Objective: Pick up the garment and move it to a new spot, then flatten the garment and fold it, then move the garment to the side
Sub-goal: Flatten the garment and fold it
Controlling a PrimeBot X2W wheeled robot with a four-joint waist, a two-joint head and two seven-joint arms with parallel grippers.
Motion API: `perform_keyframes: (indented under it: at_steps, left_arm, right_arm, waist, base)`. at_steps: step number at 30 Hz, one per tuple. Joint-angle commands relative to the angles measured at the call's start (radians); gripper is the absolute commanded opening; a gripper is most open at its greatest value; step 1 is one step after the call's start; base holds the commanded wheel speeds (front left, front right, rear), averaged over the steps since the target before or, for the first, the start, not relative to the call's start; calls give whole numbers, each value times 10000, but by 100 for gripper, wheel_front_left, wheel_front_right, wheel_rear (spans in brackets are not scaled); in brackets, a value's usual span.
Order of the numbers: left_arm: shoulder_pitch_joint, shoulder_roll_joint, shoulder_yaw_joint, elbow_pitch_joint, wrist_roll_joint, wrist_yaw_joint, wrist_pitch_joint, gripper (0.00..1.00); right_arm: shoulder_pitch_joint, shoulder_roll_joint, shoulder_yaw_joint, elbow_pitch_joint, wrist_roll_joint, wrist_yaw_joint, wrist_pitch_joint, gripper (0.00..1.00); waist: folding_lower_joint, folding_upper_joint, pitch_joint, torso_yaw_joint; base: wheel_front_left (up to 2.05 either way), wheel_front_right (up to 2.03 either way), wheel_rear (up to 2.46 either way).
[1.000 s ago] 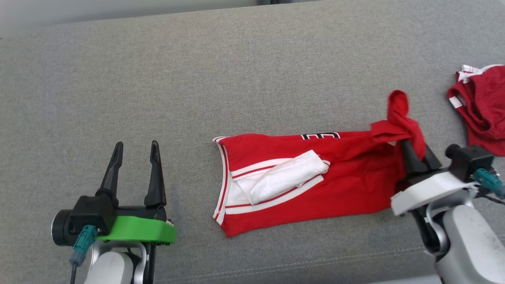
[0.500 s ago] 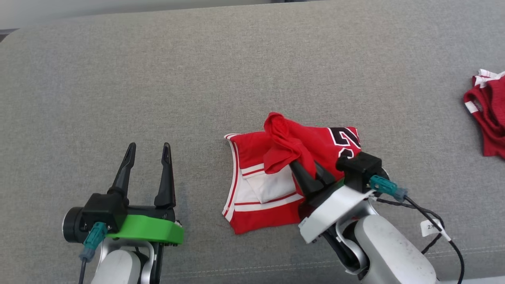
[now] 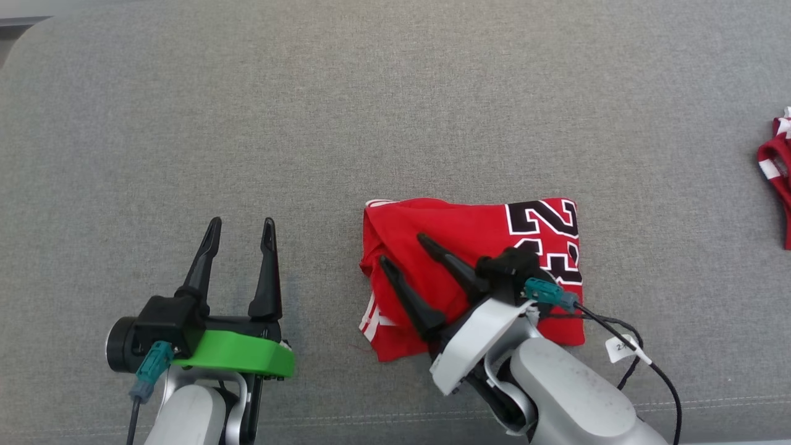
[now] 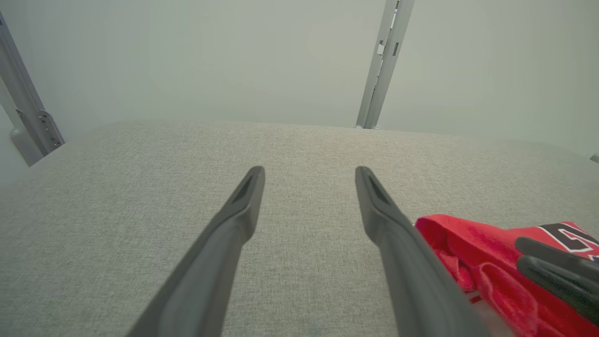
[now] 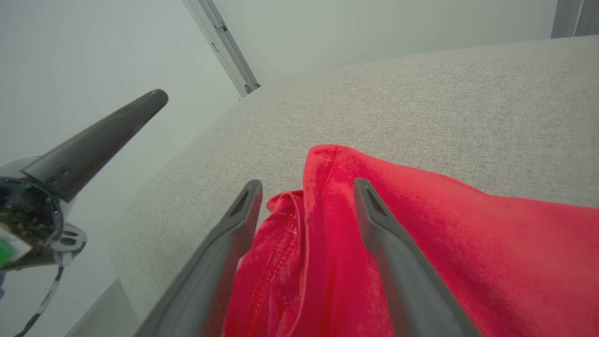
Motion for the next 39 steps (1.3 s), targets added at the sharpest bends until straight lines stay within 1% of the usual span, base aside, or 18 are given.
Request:
perform_keyframes:
  at_steps: [1,7,8,10,12,14,18,21,24,27,30,32,39]
  left_arm:
    - [-132,-20,7,20,-19,-37,-41,100]
    - [-187,-18,27,56,-108,-113,-43,100]
    - [-203,-19,26,58,-98,-123,-42,100]
    - [-218,-18,49,44,-109,-121,-37,100]
    - [-191,37,87,11,-53,-64,-39,100]
    - [-146,84,151,-49,-13,-12,-38,100]
    - [5,135,268,-215,-29,35,-40,100]
    - [91,181,306,-331,-27,-6,-40,100]
    - [160,269,306,-403,72,61,-39,100]
    - [271,349,330,-478,125,140,-41,100]
    - [361,409,344,-556,218,245,-18,100]
    - [456,429,375,-609,170,293,6,100]
    - [811,520,469,-624,12,405,91,100]
  right_arm:
    - [-107,12,296,-45,269,-1,-99,100]
    - [-384,3,1886,-351,1130,-1,-198,100]
    - [-452,-9,2046,-417,1195,-1,-253,100]
    - [-567,-8,1983,-629,1240,-1,-364,100]
    - [-543,-30,1548,-837,1042,-1,-449,100]
    - [-374,-134,762,-1147,773,-1,-489,100]
    - [156,-412,-1215,-1963,-66,-1,-492,100]
    - [693,-666,-2777,-2337,-714,-1,-495,100]
    - [1254,-906,-4094,-2508,-1366,-1,-495,100]
    - [1765,-1123,-5080,-2608,-1953,-1,-392,100]
    - [2297,-1272,-5780,-2737,-2397,-1,-184,100]
    - [2630,-1310,-6040,-2827,-2587,-1,-23,100]
    - [3586,-1258,-6303,-3136,-2892,-1,361,100]
  waist:
    - [-1,0,21,-33]
    - [-1,0,21,-103]
    - [-1,0,11,-104]
    - [-1,0,-24,-100]
    - [-1,0,-72,-112]
    - [-1,0,-128,-130]
    - [-1,0,-267,-209]
    - [-1,0,-398,-240]
    - [-1,0,-529,-264]
    - [-1,0,-668,-286]
    - [-1,0,-821,-327]
    - [-1,0,-919,-368]
    - [-1,0,-1237,-440]
  base:
    - [0,0,0]
    - [0,0,0]
    - [0,0,0]
    - [0,0,0]
    - [0,0,0]
    - [0,0,0]
    - [0,0,0]
    - [0,0,0]
    - [0,0,0]
    - [0,0,0]
    - [0,0,0]
    - [0,0,0]
    - [0,0,0]
